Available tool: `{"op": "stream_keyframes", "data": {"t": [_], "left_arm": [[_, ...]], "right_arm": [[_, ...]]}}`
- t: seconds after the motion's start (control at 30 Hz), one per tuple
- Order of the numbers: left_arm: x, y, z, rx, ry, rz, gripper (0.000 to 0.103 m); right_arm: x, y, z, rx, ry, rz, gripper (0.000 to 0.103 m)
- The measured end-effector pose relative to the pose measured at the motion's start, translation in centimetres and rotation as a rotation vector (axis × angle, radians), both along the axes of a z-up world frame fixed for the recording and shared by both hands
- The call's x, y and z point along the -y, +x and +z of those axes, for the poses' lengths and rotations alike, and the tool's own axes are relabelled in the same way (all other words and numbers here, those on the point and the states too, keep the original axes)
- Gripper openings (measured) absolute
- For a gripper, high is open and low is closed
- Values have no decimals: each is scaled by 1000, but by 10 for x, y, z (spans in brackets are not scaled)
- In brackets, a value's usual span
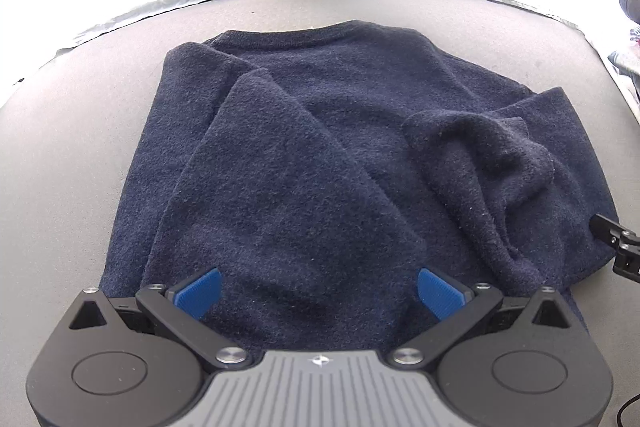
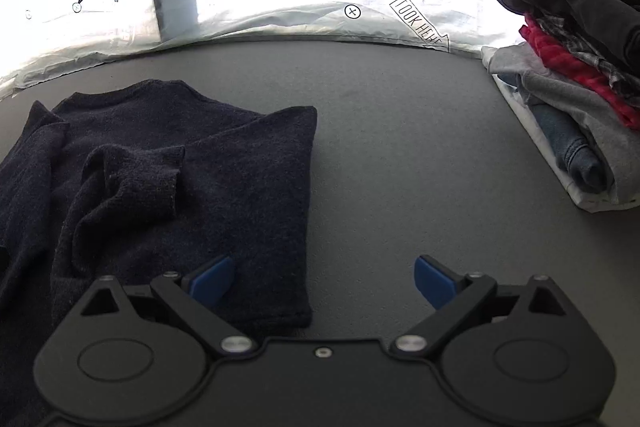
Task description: Fold clothes
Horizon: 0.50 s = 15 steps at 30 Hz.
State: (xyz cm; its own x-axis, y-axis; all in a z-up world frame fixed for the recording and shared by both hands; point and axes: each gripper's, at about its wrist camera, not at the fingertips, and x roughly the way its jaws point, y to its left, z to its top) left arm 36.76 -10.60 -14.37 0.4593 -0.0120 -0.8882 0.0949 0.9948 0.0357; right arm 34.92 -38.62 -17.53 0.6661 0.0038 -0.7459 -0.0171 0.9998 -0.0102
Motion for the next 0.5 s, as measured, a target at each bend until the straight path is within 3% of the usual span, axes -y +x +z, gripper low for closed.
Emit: {"op": "stream_keyframes", "data": {"t": [0.13, 0.2, 0.27, 0.5], "left_arm": [[33, 6, 8, 64, -57, -158, 96], [51, 11, 6, 56, -51, -208, 80], [66, 17, 3, 46, -45, -240, 73], [89, 31, -5, 50, -70, -273, 74]], "right_arm": [[3, 2, -5, -26, 45, -25, 102], [4, 4, -5, -29, 49, -30, 103], [6, 3, -5, -30, 49, -34, 103], [6, 2, -6, -40, 55, -44, 103]]}}
